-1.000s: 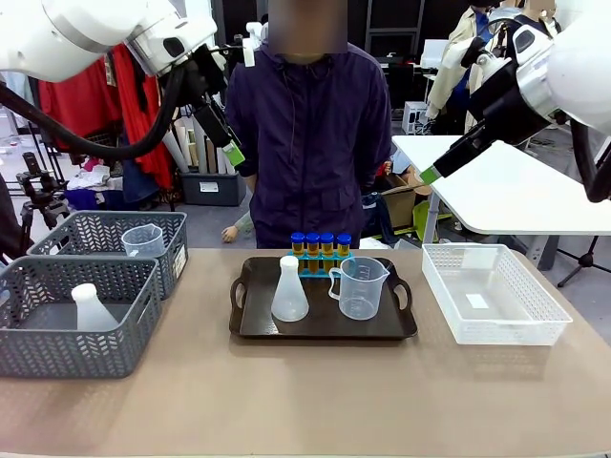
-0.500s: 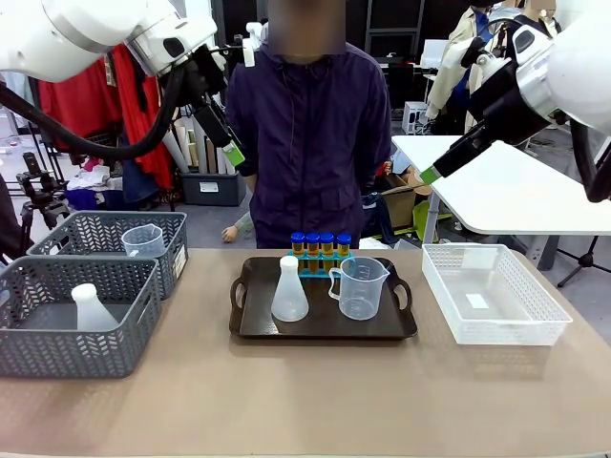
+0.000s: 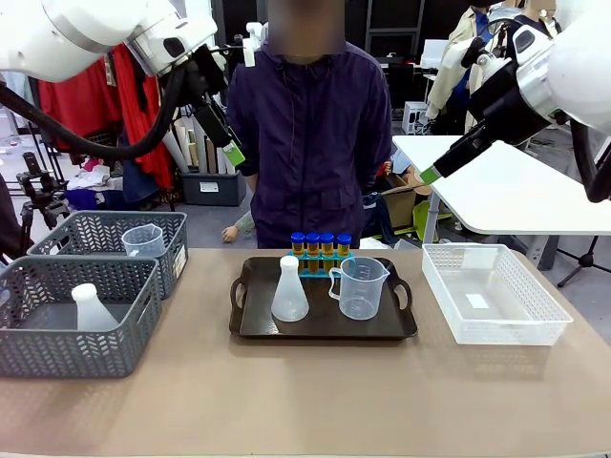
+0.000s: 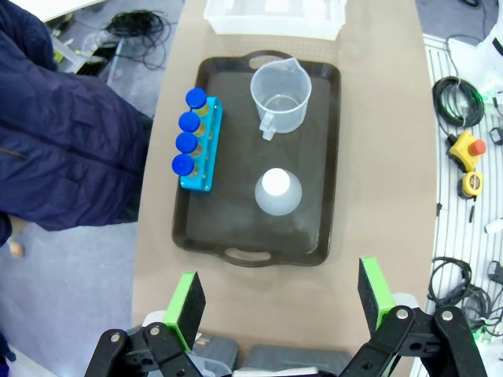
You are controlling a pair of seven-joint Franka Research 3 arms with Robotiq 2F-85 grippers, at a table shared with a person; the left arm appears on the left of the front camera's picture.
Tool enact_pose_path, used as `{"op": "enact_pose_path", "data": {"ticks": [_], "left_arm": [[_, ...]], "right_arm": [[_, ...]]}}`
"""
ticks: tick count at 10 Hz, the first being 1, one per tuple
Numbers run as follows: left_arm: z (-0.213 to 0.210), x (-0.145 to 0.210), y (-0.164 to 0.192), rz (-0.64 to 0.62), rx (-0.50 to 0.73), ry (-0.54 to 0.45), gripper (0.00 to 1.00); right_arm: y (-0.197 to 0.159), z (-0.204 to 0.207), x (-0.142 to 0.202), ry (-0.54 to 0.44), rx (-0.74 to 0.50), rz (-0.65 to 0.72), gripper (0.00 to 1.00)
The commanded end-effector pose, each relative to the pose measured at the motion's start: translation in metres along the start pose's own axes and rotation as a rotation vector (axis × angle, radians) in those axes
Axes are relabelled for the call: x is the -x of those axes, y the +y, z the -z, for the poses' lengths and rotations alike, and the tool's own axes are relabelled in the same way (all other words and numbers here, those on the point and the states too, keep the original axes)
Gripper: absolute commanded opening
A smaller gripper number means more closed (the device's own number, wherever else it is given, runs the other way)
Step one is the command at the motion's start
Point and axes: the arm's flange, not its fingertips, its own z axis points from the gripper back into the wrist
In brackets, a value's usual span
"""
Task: Prepare the laboratory tools.
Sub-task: Pick up one Small flask and place it on the Handle tray.
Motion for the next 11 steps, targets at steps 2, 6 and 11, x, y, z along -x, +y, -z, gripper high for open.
{"op": "enact_pose_path", "data": {"ticks": [2,6,11], "left_arm": [[-0.0040,0.0010,-0.0004,-0.001,-0.005,0.002,1.00],[-0.0040,0.0010,-0.0004,-0.001,-0.005,0.002,1.00],[-0.0040,0.0010,-0.0004,-0.001,-0.005,0.002,1.00]], "right_arm": [[-0.0009,-0.0001,0.0000,-0.008,-0.013,-0.001,1.00],[-0.0009,-0.0001,0.0000,-0.008,-0.013,-0.001,1.00],[-0.0009,-0.0001,0.0000,-0.008,-0.013,-0.001,1.00]]}}
